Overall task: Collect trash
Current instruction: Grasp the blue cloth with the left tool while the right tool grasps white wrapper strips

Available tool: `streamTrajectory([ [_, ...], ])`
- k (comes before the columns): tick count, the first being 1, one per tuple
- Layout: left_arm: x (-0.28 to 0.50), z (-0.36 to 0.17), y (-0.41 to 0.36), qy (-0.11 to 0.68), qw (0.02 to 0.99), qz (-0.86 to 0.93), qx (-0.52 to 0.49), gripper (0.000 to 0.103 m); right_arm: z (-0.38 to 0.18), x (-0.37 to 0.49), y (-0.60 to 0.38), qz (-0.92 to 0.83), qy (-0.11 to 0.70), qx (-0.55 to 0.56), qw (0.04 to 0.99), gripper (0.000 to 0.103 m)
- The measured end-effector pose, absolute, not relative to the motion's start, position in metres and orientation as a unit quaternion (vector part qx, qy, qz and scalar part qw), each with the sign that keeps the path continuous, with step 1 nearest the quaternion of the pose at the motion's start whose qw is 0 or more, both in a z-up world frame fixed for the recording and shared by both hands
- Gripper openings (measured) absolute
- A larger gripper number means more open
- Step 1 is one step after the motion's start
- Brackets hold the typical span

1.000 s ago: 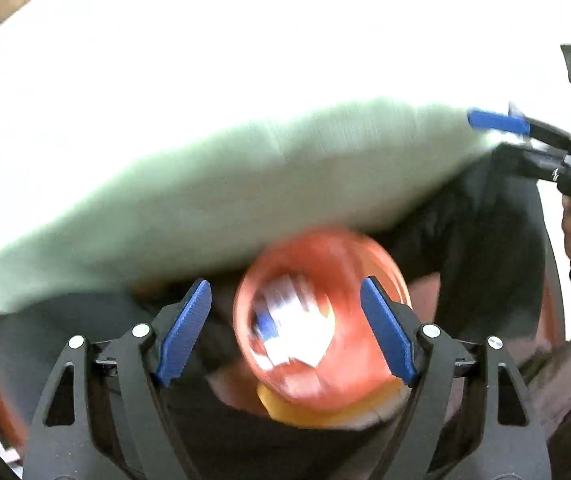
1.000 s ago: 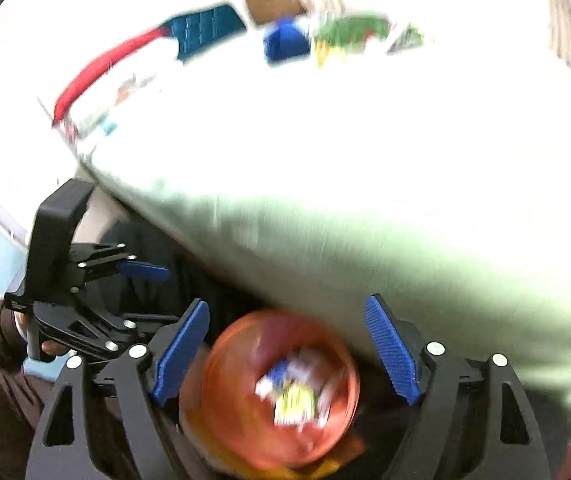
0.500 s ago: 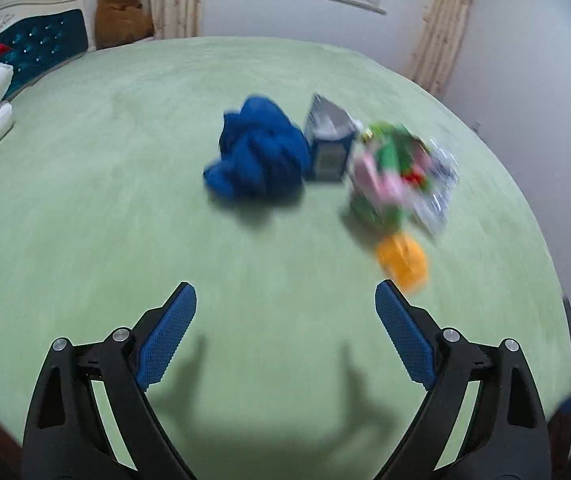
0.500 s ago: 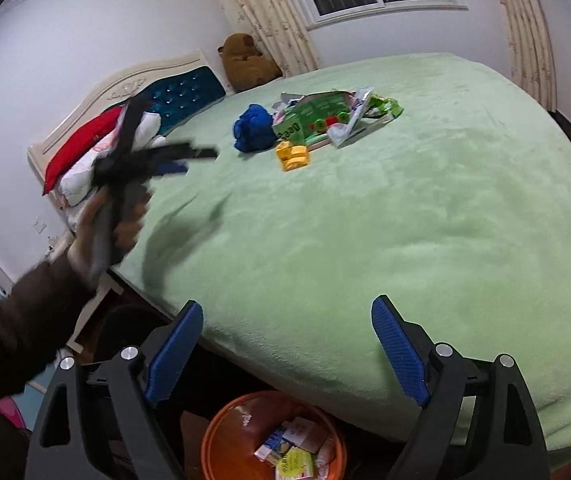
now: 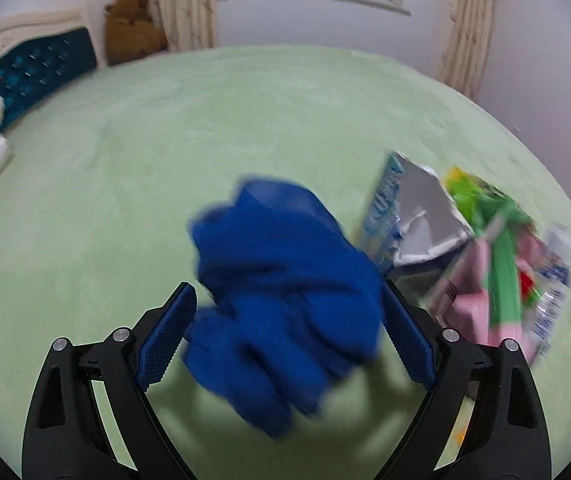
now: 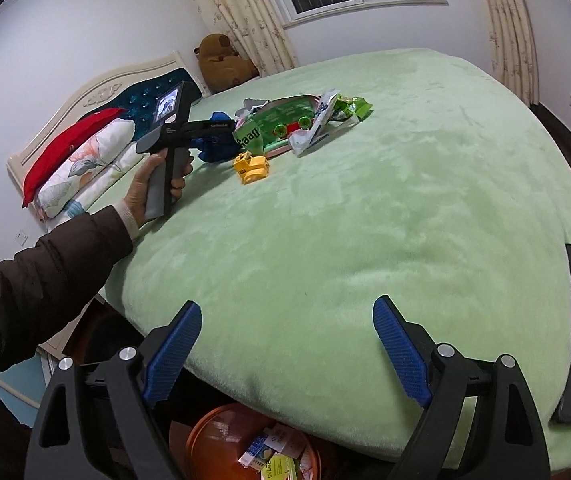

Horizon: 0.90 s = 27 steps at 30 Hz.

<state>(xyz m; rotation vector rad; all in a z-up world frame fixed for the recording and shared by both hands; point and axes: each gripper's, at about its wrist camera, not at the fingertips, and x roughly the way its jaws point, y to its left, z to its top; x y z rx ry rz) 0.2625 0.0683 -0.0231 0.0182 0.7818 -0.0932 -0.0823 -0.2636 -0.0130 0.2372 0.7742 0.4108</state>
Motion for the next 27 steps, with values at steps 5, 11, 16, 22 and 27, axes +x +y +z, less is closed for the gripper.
streamTrajectory([
  [5,0.27,-0.031,0.074,0.381,0.922,-0.064,0.011,0.065,-0.01,-0.069,-0.254,0.202,0.375,0.106,0.898,0.086],
  [11,0.246,-0.027,0.08,0.362,0.93,-0.067,0.016,0.06,0.01,-0.043,-0.24,0.21,0.36,0.078,0.906,0.086],
  [16,0.192,-0.021,0.082,0.354,0.932,-0.078,0.004,0.06,0.025,-0.001,-0.229,0.212,0.344,0.062,0.913,0.086],
  [22,0.112,-0.024,0.073,0.352,0.934,-0.061,-0.014,0.06,0.029,0.079,-0.23,0.179,0.34,0.094,0.918,0.087],
  [27,0.078,-0.028,0.06,0.332,0.94,-0.063,-0.035,0.06,0.025,0.141,-0.239,0.155,0.357,0.142,0.91,0.083],
])
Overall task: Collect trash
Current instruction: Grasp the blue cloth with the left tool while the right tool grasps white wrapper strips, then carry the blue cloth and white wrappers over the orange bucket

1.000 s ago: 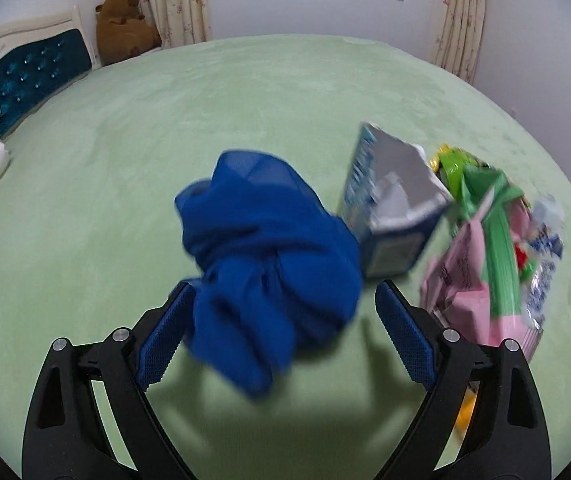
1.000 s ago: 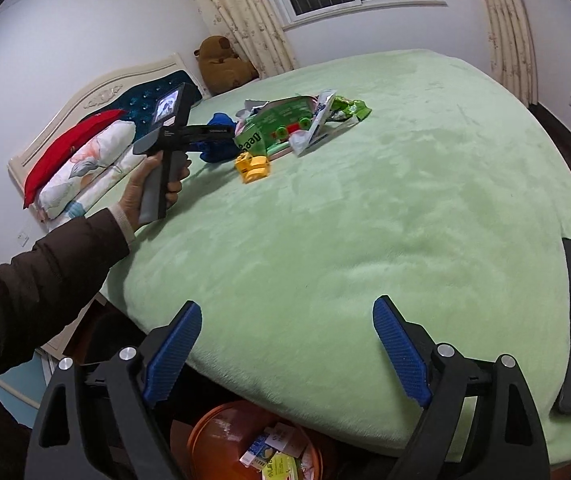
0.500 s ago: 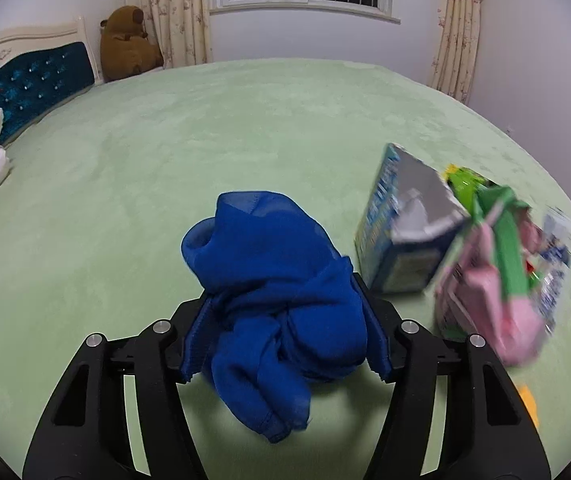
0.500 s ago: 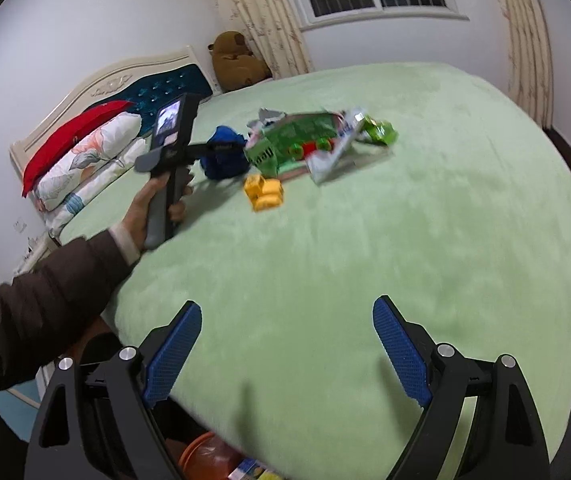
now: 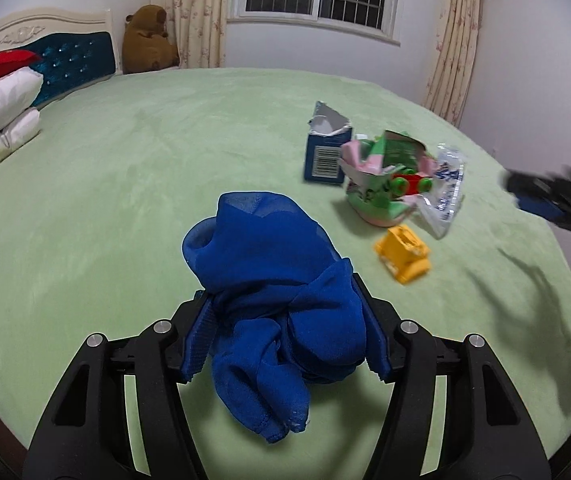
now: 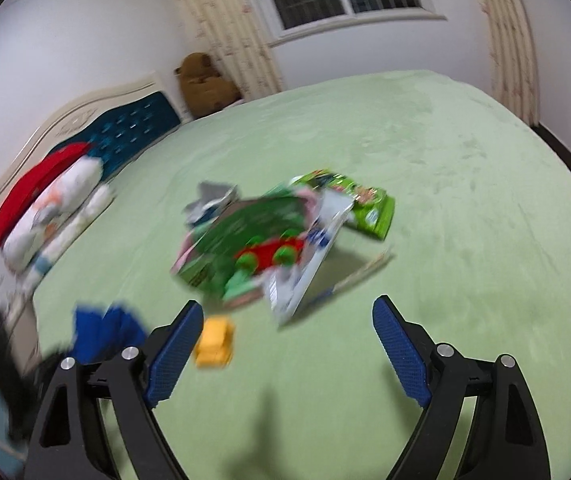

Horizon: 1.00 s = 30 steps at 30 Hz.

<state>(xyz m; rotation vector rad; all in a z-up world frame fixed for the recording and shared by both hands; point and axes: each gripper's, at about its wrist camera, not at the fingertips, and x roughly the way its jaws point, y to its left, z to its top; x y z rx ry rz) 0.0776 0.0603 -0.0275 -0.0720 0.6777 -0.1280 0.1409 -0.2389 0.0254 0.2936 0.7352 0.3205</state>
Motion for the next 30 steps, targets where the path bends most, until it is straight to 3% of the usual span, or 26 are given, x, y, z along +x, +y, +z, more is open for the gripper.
streamTrajectory([
  [14,0.08,-0.041,0.065,0.31,0.945,-0.086,-0.055,0.06,-0.037,0.198,-0.254,0.135,0.439,0.331,0.825,0.066],
  [15,0.079,-0.041,0.065,0.309,0.945,-0.087,-0.055,0.06,-0.039,0.201,-0.253,0.134,0.44,0.334,0.823,0.061],
  [17,0.079,-0.042,0.066,0.31,0.945,-0.09,-0.057,0.06,-0.042,0.206,-0.252,0.136,0.442,0.339,0.819,0.042],
  [18,0.079,-0.042,0.066,0.31,0.945,-0.09,-0.059,0.06,-0.044,0.208,-0.251,0.138,0.445,0.343,0.816,0.023],
  [19,0.079,-0.042,0.067,0.31,0.944,-0.091,-0.061,0.06,-0.046,0.21,-0.252,0.14,0.447,0.35,0.811,0.011],
  [30,0.079,-0.04,0.071,0.307,0.944,-0.095,-0.076,0.06,-0.015,0.161,-0.258,0.157,0.412,0.314,0.841,0.007],
])
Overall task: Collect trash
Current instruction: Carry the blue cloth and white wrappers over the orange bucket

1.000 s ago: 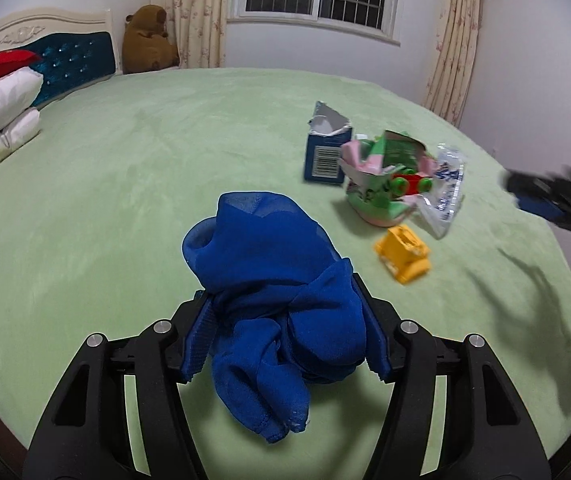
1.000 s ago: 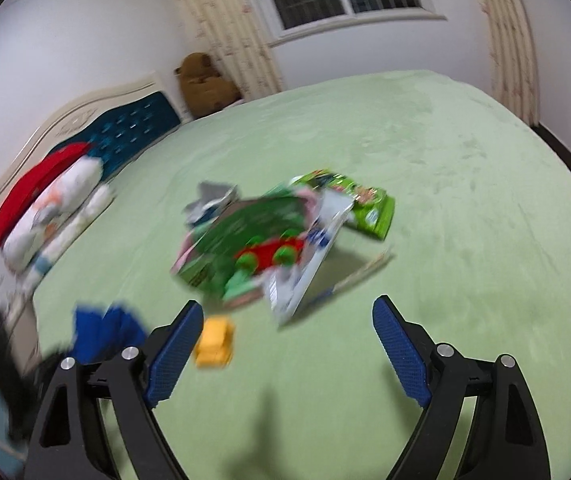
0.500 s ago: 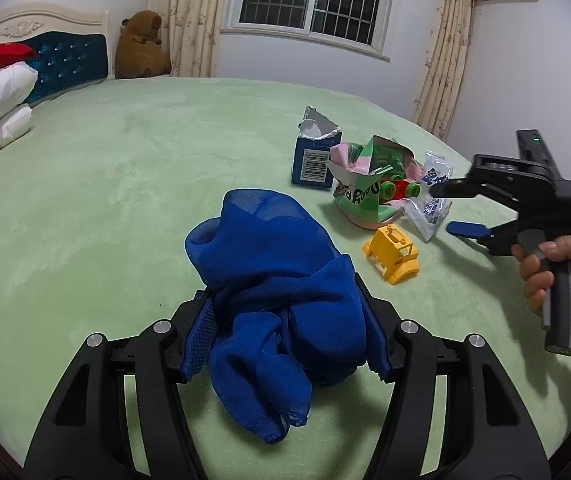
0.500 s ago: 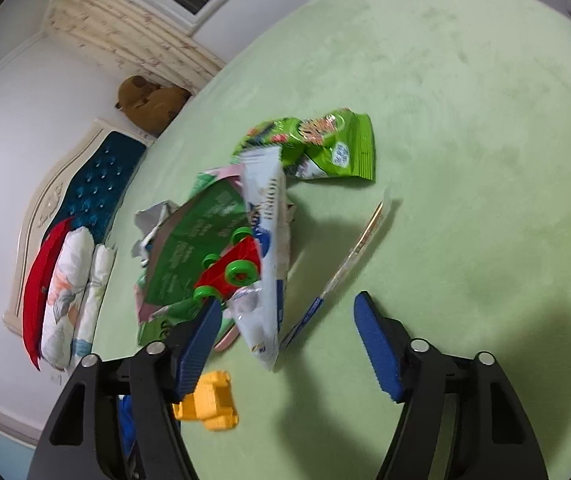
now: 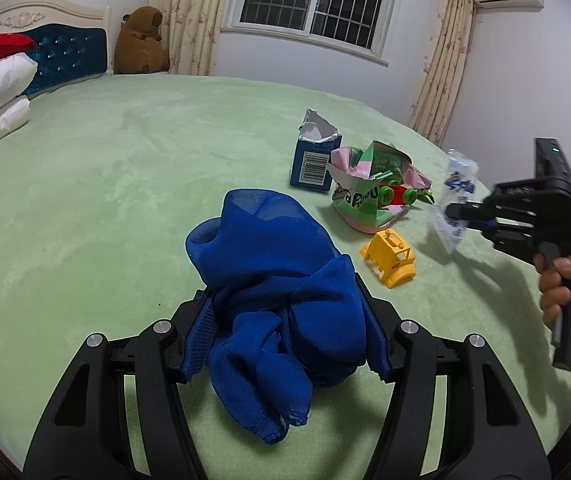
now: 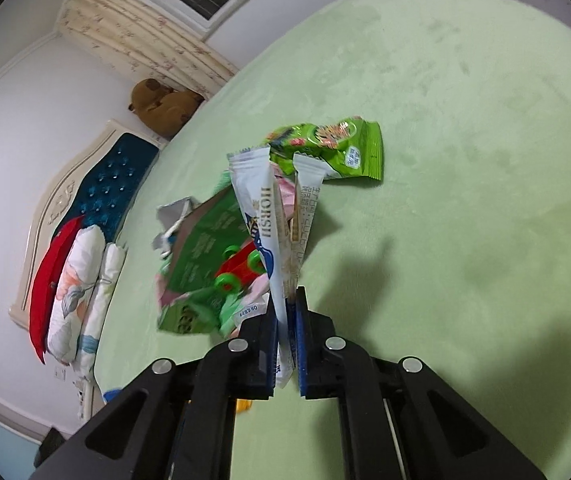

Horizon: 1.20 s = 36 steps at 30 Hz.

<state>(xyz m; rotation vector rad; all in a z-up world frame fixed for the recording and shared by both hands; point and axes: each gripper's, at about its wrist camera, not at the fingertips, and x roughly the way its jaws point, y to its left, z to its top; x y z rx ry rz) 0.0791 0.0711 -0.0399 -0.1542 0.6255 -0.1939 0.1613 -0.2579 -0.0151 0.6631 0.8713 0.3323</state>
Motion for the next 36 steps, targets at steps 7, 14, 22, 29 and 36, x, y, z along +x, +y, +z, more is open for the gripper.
streamTrajectory([
  [7,0.065,-0.03,0.073,0.304,0.943,-0.104,-0.087,0.06,0.014,0.102,-0.252,0.178,0.391,0.255,0.866,0.007],
  [14,0.025,-0.015,0.073,0.308,0.939,-0.131,-0.082,0.06,0.034,0.022,-0.242,0.192,0.379,0.168,0.89,0.007],
  [22,-0.026,-0.004,0.059,0.314,0.935,-0.158,-0.051,0.06,0.037,-0.06,-0.225,0.225,0.375,0.095,0.894,0.007],
  [29,-0.063,-0.006,0.041,0.331,0.925,-0.185,-0.021,0.06,0.023,-0.109,-0.22,0.241,0.391,0.087,0.884,0.007],
  [36,-0.101,-0.017,0.02,0.358,0.91,-0.21,0.012,0.06,0.012,-0.147,-0.218,0.255,0.409,0.074,0.873,0.007],
])
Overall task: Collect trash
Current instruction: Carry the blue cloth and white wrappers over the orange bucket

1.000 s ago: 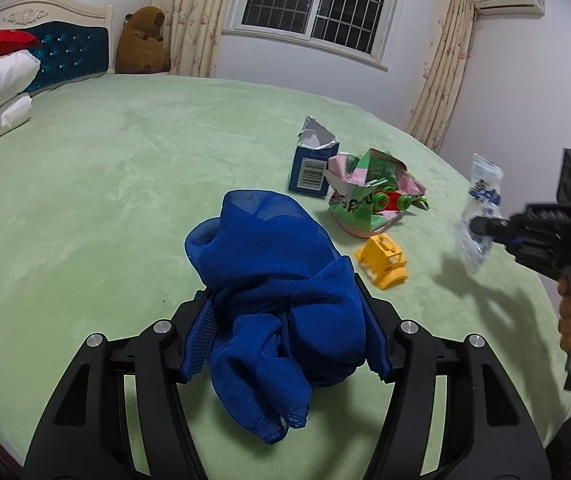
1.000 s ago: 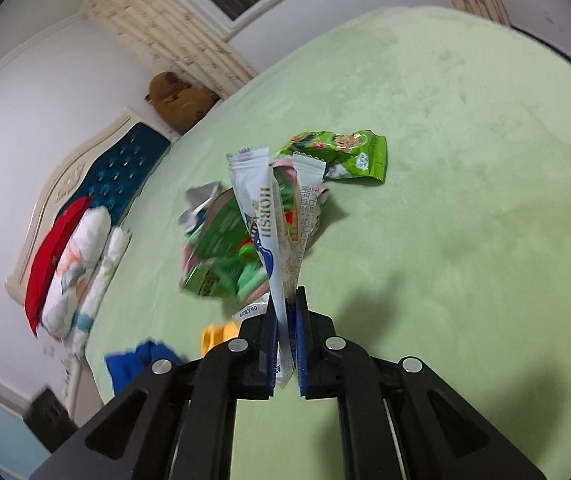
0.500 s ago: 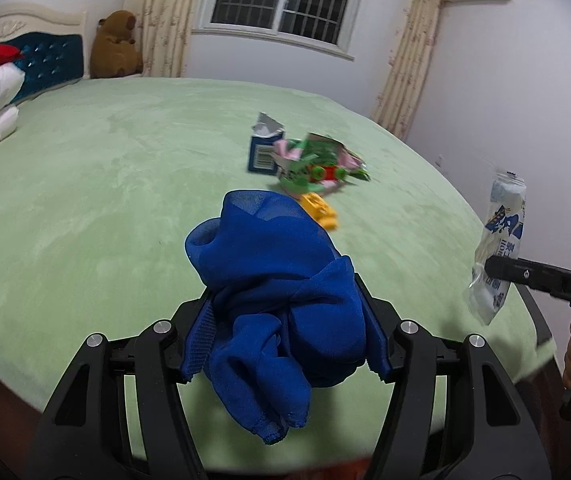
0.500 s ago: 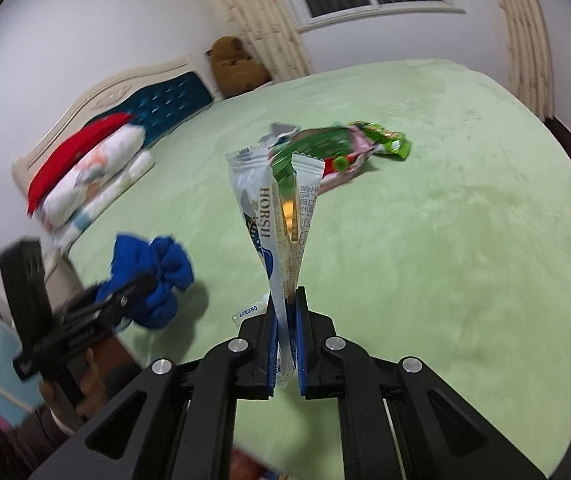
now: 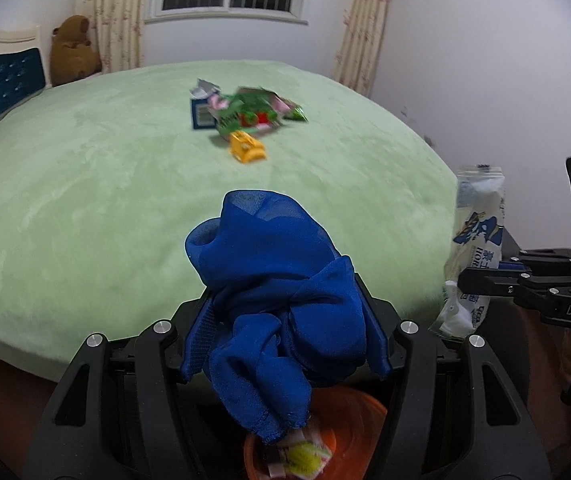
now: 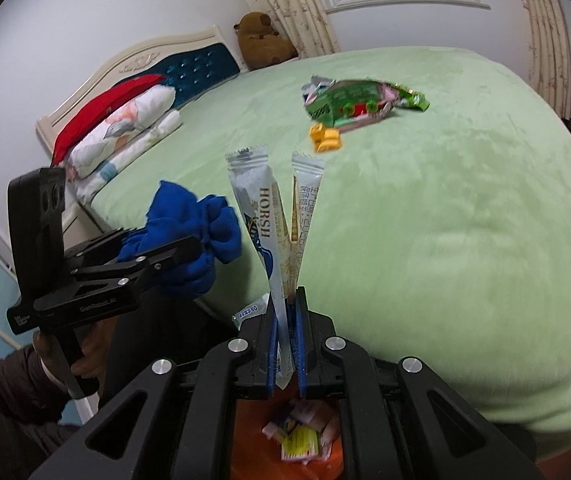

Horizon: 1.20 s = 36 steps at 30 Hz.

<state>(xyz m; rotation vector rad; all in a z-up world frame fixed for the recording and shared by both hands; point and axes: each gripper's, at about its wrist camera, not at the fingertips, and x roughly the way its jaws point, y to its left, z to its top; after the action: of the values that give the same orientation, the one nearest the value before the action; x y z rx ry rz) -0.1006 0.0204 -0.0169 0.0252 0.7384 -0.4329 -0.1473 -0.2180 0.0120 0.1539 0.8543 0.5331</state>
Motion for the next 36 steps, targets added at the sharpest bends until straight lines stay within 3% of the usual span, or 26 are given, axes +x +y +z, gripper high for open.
streamTrajectory([
  [17,-0.157,-0.09,-0.011,0.457,0.849,-0.245,0.105,0.06,-0.058,-0.189,-0.217,0.258,0.5,0.07,0.824,0.007],
  [36,-0.136,-0.17,-0.027,0.584,0.766,-0.233,0.135,0.06,-0.134,-0.173,-0.184,0.248,0.609,0.012,0.753,0.007],
])
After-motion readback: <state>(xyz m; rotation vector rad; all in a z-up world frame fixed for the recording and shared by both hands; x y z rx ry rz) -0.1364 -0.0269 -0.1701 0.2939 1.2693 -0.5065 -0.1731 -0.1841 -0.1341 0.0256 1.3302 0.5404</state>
